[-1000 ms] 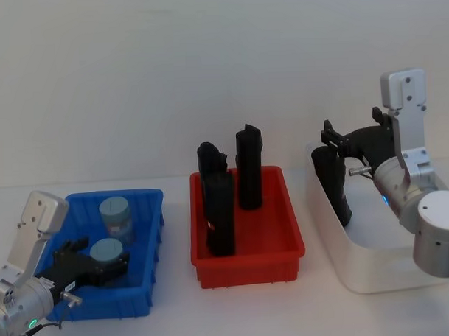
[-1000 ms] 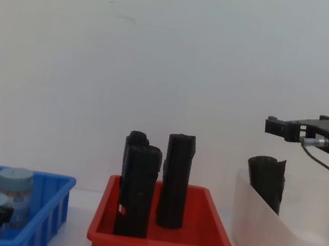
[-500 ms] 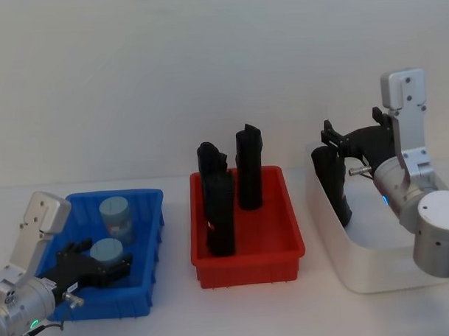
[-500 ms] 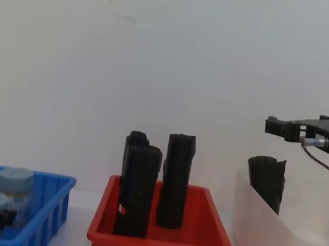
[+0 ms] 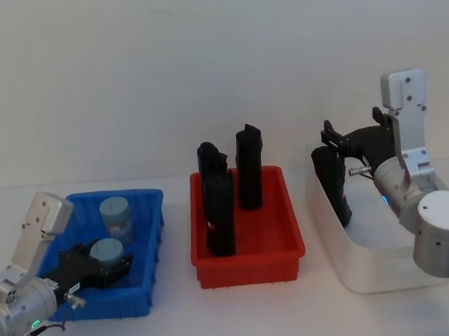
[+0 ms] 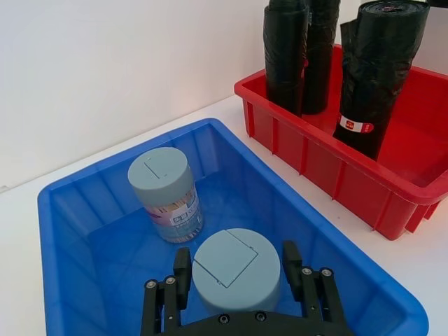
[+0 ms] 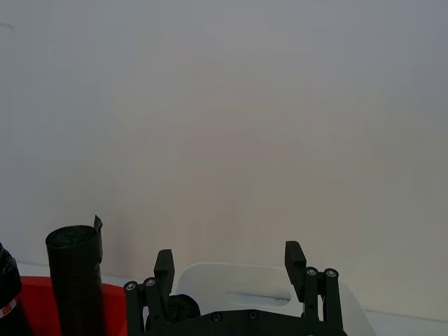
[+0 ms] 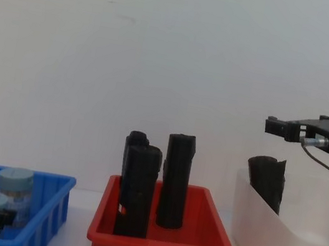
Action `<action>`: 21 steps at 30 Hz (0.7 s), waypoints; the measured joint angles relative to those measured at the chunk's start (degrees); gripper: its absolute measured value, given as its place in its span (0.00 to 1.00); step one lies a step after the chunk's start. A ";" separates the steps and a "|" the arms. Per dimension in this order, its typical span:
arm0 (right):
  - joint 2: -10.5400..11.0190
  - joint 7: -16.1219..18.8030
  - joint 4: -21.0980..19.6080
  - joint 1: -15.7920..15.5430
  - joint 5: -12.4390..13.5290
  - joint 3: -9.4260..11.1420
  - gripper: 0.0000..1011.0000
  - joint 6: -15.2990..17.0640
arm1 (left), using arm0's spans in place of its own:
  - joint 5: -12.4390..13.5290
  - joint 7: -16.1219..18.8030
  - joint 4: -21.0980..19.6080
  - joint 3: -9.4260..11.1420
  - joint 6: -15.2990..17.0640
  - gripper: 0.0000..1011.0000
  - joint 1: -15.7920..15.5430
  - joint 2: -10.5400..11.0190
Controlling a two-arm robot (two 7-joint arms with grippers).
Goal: Pick the cotton swabs from the blue box and place them into the white box.
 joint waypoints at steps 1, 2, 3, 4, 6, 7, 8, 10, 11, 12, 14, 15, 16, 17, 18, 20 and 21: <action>0.00 0.00 0.00 0.00 0.00 0.00 0.99 0.00 | 0.01 -0.03 0.01 0.01 0.00 0.79 0.00 -0.01; 0.00 0.00 0.00 0.00 0.00 0.00 0.99 0.00 | 0.01 -0.05 0.02 0.01 0.00 0.77 -0.01 -0.01; 0.00 0.00 0.00 0.00 0.00 0.00 0.99 0.00 | 0.02 -0.07 0.04 0.02 -0.01 0.75 -0.01 -0.01; 0.00 0.00 0.00 0.00 0.00 0.00 0.99 0.00 | 0.03 -0.12 0.06 0.03 -0.01 0.69 -0.02 -0.02; 0.00 0.00 0.00 0.00 0.00 0.00 0.99 0.00 | 0.03 -0.17 0.07 0.03 -0.01 0.67 -0.03 -0.03; 0.00 0.00 0.00 0.00 0.00 0.00 0.99 0.00 | 0.04 -0.20 0.08 0.03 -0.01 0.66 -0.04 -0.04; 0.00 0.00 0.00 0.00 0.00 0.00 0.99 0.00 | 0.05 -0.21 0.08 0.03 -0.01 0.66 -0.05 -0.04; 0.00 0.00 0.00 0.00 0.00 0.00 0.99 0.00 | 0.07 -0.25 0.09 0.03 -0.01 0.66 -0.06 -0.05; 0.00 0.00 0.00 0.00 0.00 0.00 0.99 0.00 | 0.07 -0.26 0.10 0.03 -0.01 0.66 -0.06 -0.06; 0.00 0.00 0.00 0.00 0.00 0.00 0.99 0.00 | 0.08 -0.28 0.11 0.03 -0.01 0.66 -0.07 -0.06; 0.00 0.00 0.00 0.00 0.00 0.00 0.99 0.00 | 0.09 -0.31 0.11 0.03 -0.01 0.66 -0.07 -0.07; 0.00 0.00 0.00 0.00 0.00 0.00 0.99 0.00 | 0.09 -0.31 0.12 0.03 -0.01 0.66 -0.08 -0.07; 0.00 0.00 0.00 0.00 0.00 0.00 0.99 0.00 | 0.09 -0.32 0.12 0.03 -0.01 0.66 -0.08 -0.08; 0.00 0.00 0.00 0.00 0.00 0.00 0.99 0.00 | 0.10 -0.32 0.12 0.03 -0.02 0.66 -0.08 -0.08; 0.00 0.00 0.00 0.00 0.00 0.00 0.99 0.00 | 0.11 -0.31 0.11 0.03 -0.03 0.66 -0.08 -0.09; 0.00 0.00 0.00 0.00 0.00 0.00 0.99 0.00 | 0.10 -0.01 -0.11 0.03 -0.12 0.66 -0.01 -0.08; 0.00 0.00 0.00 0.00 0.00 0.00 0.99 0.00 | 0.11 0.18 -0.25 0.01 -0.16 0.66 0.03 -0.08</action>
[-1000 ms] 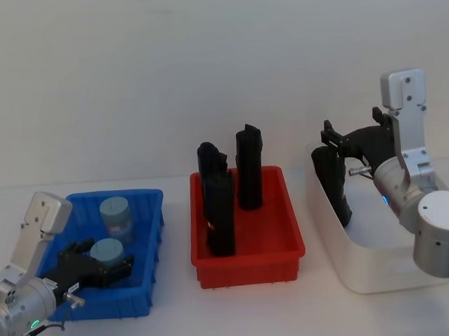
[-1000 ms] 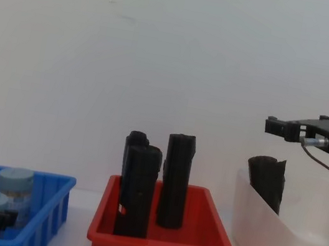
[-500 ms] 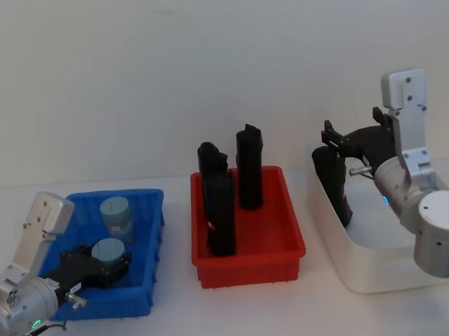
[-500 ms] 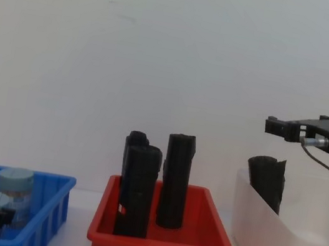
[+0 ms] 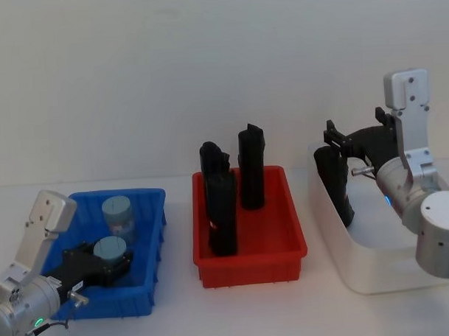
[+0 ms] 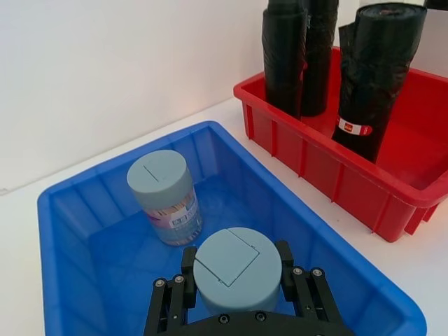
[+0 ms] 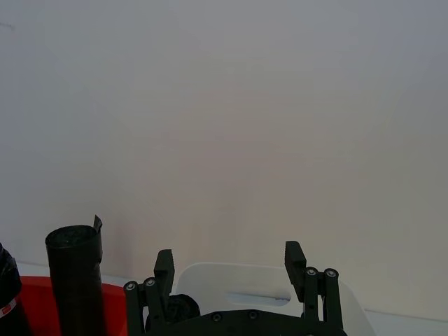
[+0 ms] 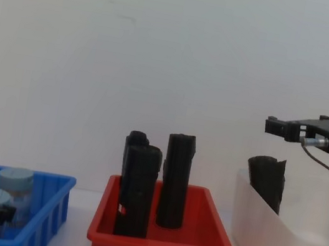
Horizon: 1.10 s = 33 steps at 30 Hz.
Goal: Pick the cotton swabs from the blue box and place them into the white box.
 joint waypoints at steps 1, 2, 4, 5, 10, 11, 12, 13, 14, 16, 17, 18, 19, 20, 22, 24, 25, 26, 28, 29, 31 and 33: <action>0.00 0.00 0.00 0.00 0.00 0.00 0.99 0.00 | -0.05 0.56 -0.38 -0.06 -0.14 0.66 0.12 0.01; 0.00 0.00 0.00 0.00 0.00 0.00 0.99 0.00 | -0.08 0.85 -0.58 -0.09 -0.22 0.66 0.17 0.04; 0.00 0.00 0.00 0.00 0.00 0.00 0.99 0.00 | -0.15 1.41 -1.04 -0.19 -0.38 0.66 0.25 0.09; 0.00 0.00 0.00 0.00 0.00 0.00 0.99 0.00 | -0.23 2.12 -1.64 -0.33 -0.57 0.66 0.32 0.16; 0.00 0.00 0.00 0.00 0.00 0.00 0.99 0.00 | -0.30 4.23 -3.84 -0.88 -1.20 0.66 0.34 0.43; -0.01 0.01 0.00 0.00 0.00 0.00 0.99 0.00 | -0.30 4.23 -3.84 -0.88 -1.20 0.66 0.34 0.43; -0.01 0.01 0.00 0.00 0.00 0.00 0.99 0.00 | -0.23 4.72 -4.38 -1.01 -1.36 0.66 0.23 0.48; -0.01 0.06 0.00 0.00 0.00 0.00 0.99 0.00 | -0.17 4.94 -4.69 -1.09 -1.45 0.66 0.19 0.49; -0.01 0.11 0.00 0.01 0.00 0.00 0.99 -0.02 | -0.07 5.24 -5.10 -1.20 -1.54 0.66 0.06 0.52; -0.02 0.47 -0.01 0.04 0.00 0.00 0.99 -0.21 | 0.30 5.79 -6.11 -1.42 -1.80 0.66 -0.33 0.56; -0.02 0.65 -0.02 0.07 0.00 0.00 0.99 -0.28 | 0.45 5.94 -6.32 -1.47 -1.89 0.66 -0.42 0.56; -0.03 0.84 -0.04 0.08 0.02 0.00 0.99 -0.35 | 0.75 6.18 -6.96 -1.62 -2.07 0.66 -0.80 0.56; -0.02 1.37 -0.09 0.14 0.08 0.00 0.99 -0.56 | 0.98 6.30 -7.23 -1.67 -2.18 0.66 -1.00 0.56; -0.02 1.64 -0.12 0.15 0.11 0.00 0.99 -0.65 | 1.17 6.38 -7.48 -1.72 -2.29 0.66 -1.27 0.52; 0.00 2.28 -0.21 0.18 0.19 -0.01 0.99 -0.79 | 1.86 6.48 -8.36 -1.86 -2.68 0.66 -2.06 0.37; 0.04 3.47 -0.45 0.19 0.36 -0.02 0.99 -1.05 | 2.66 6.48 -8.98 -1.93 -3.11 0.66 -2.92 0.13; 0.05 3.88 -0.52 0.19 0.43 -0.03 0.99 -1.13 | 2.91 6.45 -9.15 -1.95 -3.24 0.66 -3.24 0.04; 0.08 4.28 -0.65 0.19 0.48 -0.04 0.99 -1.18 | 3.18 6.42 -9.30 -1.96 -3.39 0.66 -3.57 -0.06; 0.18 5.60 -0.95 0.20 0.68 -0.05 0.99 -1.32 | 4.10 6.06 -9.83 -1.97 -3.92 0.66 -4.86 -0.50; 0.29 6.70 -1.18 0.17 0.86 -0.06 0.99 -1.42 | 4.37 5.90 -9.91 -1.97 -4.08 0.66 -5.11 -0.59; 0.38 7.68 -1.47 0.13 1.05 -0.07 0.99 -1.48 | 4.95 5.54 -10.16 -1.96 -4.42 0.66 -6.05 -0.96; 0.54 9.40 -1.92 0.02 1.33 -0.09 0.99 -1.56 | 5.91 4.73 -10.38 -1.86 -5.10 0.66 -7.35 -1.49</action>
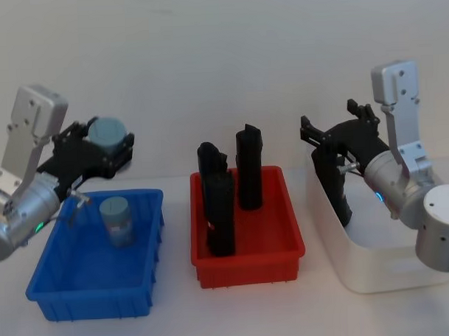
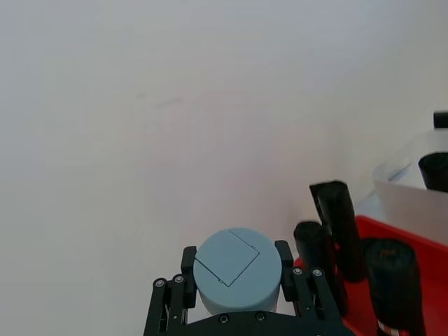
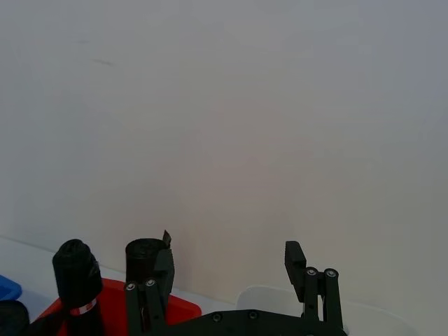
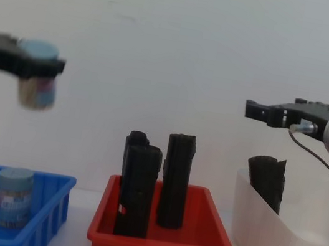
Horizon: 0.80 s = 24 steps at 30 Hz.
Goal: Pick the cotton swabs from the blue box and place them into the white box.
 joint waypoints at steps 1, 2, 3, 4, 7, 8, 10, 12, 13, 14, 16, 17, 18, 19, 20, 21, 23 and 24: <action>0.04 0.55 -0.10 -0.02 0.10 -0.01 0.99 -0.01 | 0.68 -0.55 -0.09 0.14 -0.53 0.66 -1.05 -0.50; 0.11 1.25 -0.29 -0.06 0.22 -0.01 0.99 -0.03 | 0.68 -0.55 -0.09 0.14 -0.53 0.66 -1.05 -0.50; 0.22 2.39 -0.57 -0.11 0.40 -0.02 0.99 -0.04 | 1.26 -1.11 -0.10 0.31 -0.99 0.66 -2.00 -0.98; 0.28 2.94 -0.75 -0.15 0.51 -0.02 0.99 -0.04 | 1.56 -1.41 -0.10 0.44 -1.22 0.66 -2.64 -1.31; 0.44 4.64 -1.22 -0.25 0.81 -0.05 0.99 -0.05 | 2.72 -2.82 0.02 0.89 -2.28 0.66 -4.54 -2.42; 0.55 6.01 -1.50 -0.31 1.09 -0.05 0.99 -0.05 | 3.30 -3.62 0.28 1.19 -2.88 0.66 -5.62 -3.11; 0.75 7.83 -1.80 -0.35 1.38 -0.06 0.99 -0.09 | 3.79 -4.22 0.53 1.48 -3.38 0.66 -6.53 -3.73; 0.87 9.43 -1.90 -0.35 1.54 -0.09 0.99 -0.31 | 4.46 -5.43 1.07 2.03 -4.05 0.66 -8.08 -4.85; 0.91 9.85 -1.91 -0.35 1.54 -0.12 0.99 -0.44 | 4.73 -5.89 1.24 2.20 -4.37 0.66 -8.52 -5.20; 0.95 10.24 -1.91 -0.36 1.54 -0.16 0.99 -0.58 | 4.88 -6.13 1.42 2.37 -4.51 0.66 -8.92 -5.52; 0.98 11.10 -1.94 -0.42 1.31 -0.36 0.99 -1.03 | 5.51 -7.22 2.03 3.00 -5.18 0.66 -10.27 -6.65; 1.00 11.44 -1.98 -0.47 1.05 -0.46 0.99 -1.28 | 5.75 -7.62 2.22 3.16 -5.41 0.66 -10.65 -6.95; 1.01 11.84 -2.07 -0.55 0.65 -0.59 0.99 -1.64 | 6.01 -8.08 2.58 3.49 -5.65 0.66 -11.34 -7.55; 1.02 12.00 -2.12 -0.60 0.46 -0.67 0.99 -1.82 | 6.20 -8.44 2.75 3.65 -5.83 0.66 -11.67 -7.86; 1.02 12.24 -2.17 -0.65 0.25 -0.76 0.99 -1.98 | 6.34 -8.71 2.93 3.82 -5.96 0.66 -12.06 -8.22; 1.03 12.44 -2.26 -0.72 0.08 -0.85 0.99 -2.14 | 6.47 -8.97 3.09 3.97 -6.10 0.66 -12.24 -8.38; 1.06 13.14 -2.50 -0.87 -0.38 -1.13 0.99 -2.62 | 6.78 -9.67 3.71 4.50 -6.55 0.66 -13.20 -9.29; 1.07 13.51 -2.58 -0.91 -0.55 -1.22 0.99 -2.84 | 6.85 -9.87 3.88 4.64 -6.68 0.66 -13.43 -9.53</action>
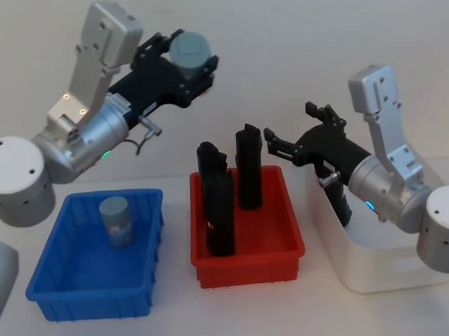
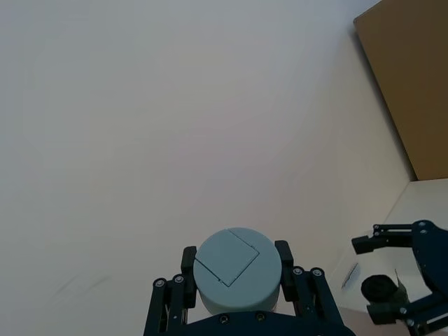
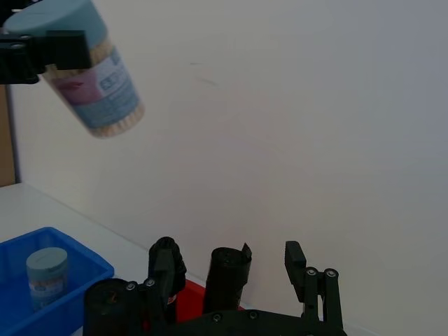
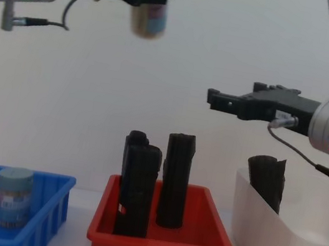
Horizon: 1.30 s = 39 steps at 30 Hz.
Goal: Pick the cotton swabs from the blue box and place them into the white box.
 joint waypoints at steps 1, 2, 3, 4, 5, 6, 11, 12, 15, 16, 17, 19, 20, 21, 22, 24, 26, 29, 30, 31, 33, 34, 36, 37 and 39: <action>0.01 0.30 -0.06 -0.04 -0.14 -0.08 0.99 -0.15 | 0.12 -0.38 0.31 0.25 -0.27 0.66 -0.36 -0.38; 0.03 0.92 -0.26 -0.15 -0.36 -0.28 0.99 -0.50 | 0.18 -0.58 0.50 0.39 -0.39 0.66 -0.57 -0.58; 0.04 1.23 -0.34 -0.18 -0.47 -0.38 0.99 -0.67 | 0.25 -0.80 0.77 0.58 -0.56 0.66 -0.85 -0.88; 0.04 1.60 -0.44 -0.21 -0.59 -0.46 0.99 -0.85 | 0.30 -0.98 0.96 0.70 -0.69 0.66 -1.04 -1.07; 0.06 2.43 -0.63 -0.25 -0.80 -0.65 0.99 -1.34 | 0.35 -1.33 1.35 0.95 -0.94 0.66 -1.41 -1.47; 0.06 2.80 -0.72 -0.28 -0.86 -0.74 0.99 -1.48 | 0.38 -1.50 1.62 1.11 -1.07 0.66 -1.64 -1.73; 0.07 5.74 -1.19 -0.33 -1.49 -1.38 0.99 -3.26 | 0.45 -2.55 3.02 1.88 -1.89 0.66 -2.69 -2.92; 0.07 6.07 -1.23 -0.33 -1.56 -1.46 0.99 -3.54 | 0.45 -2.65 3.20 1.97 -1.98 0.66 -2.81 -3.05; 0.05 6.94 -1.35 -0.30 -1.83 -1.69 0.99 -4.40 | 0.45 -3.04 3.82 2.30 -2.30 0.66 -3.20 -3.54; 0.01 7.21 -1.43 -0.28 -2.00 -1.83 0.99 -4.76 | 0.45 -3.16 3.94 2.37 -2.35 0.66 -3.27 -3.63; -0.04 7.41 -1.54 -0.25 -2.24 -2.00 0.99 -5.25 | 0.42 -3.27 4.18 2.52 -2.46 0.66 -3.39 -3.82; -0.08 7.42 -1.61 -0.24 -2.48 -2.13 0.99 -5.67 | 0.40 -3.34 4.32 2.63 -2.52 0.66 -3.47 -3.94; -0.11 7.42 -1.65 -0.24 -2.60 -2.20 0.99 -5.86 | 0.37 -3.40 4.45 2.74 -2.56 0.66 -3.51 -4.04; -0.18 7.25 -1.76 -0.24 -2.91 -2.34 0.99 -6.31 | 0.36 -3.42 4.50 2.78 -2.57 0.66 -3.53 -4.08; -0.20 7.02 -1.78 -0.24 -3.07 -2.40 0.99 -6.55 | 0.34 -3.43 4.59 2.87 -2.58 0.66 -3.55 -4.16; -0.27 6.34 -1.89 -0.24 -3.49 -2.57 0.99 -7.05 | 0.34 -3.44 4.63 2.94 -2.58 0.66 -3.56 -4.20; -0.34 5.51 -1.97 -0.29 -4.00 -2.69 0.99 -7.55 | 0.34 -3.44 4.66 3.03 -2.56 0.66 -3.56 -4.25; -0.38 4.51 -2.02 -0.37 -4.46 -2.81 0.99 -8.08 | 0.35 -3.42 4.66 3.10 -2.46 0.66 -3.56 -4.26; -0.39 4.21 -2.03 -0.39 -4.61 -2.85 0.99 -8.24 | 0.37 -3.36 4.66 3.15 -2.38 0.66 -3.54 -4.26; -0.39 3.49 -2.07 -0.46 -4.96 -2.89 0.99 -8.61 | 0.39 -3.33 4.64 3.16 -2.32 0.66 -3.52 -4.26; -0.40 2.90 -2.10 -0.53 -5.24 -2.93 0.99 -8.90 | 0.48 -3.20 4.58 3.21 -2.16 0.66 -3.45 -4.23; -0.40 2.23 -2.15 -0.60 -5.53 -2.98 0.99 -9.21 | 0.51 -3.15 4.54 3.22 -2.10 0.66 -3.43 -4.22; -0.41 1.81 -2.18 -0.67 -5.67 -3.03 0.99 -9.43 | 0.54 -3.08 4.46 3.25 -2.01 0.66 -3.38 -4.19; -0.42 1.58 -2.20 -0.70 -5.80 -3.06 0.99 -9.61 | 0.56 -3.03 4.41 3.27 -1.91 0.66 -3.33 -4.17; -0.46 0.64 -2.26 -0.79 -6.06 -3.17 0.99 -10.14 | 0.57 -3.02 4.38 3.32 -1.83 0.66 -3.29 -4.16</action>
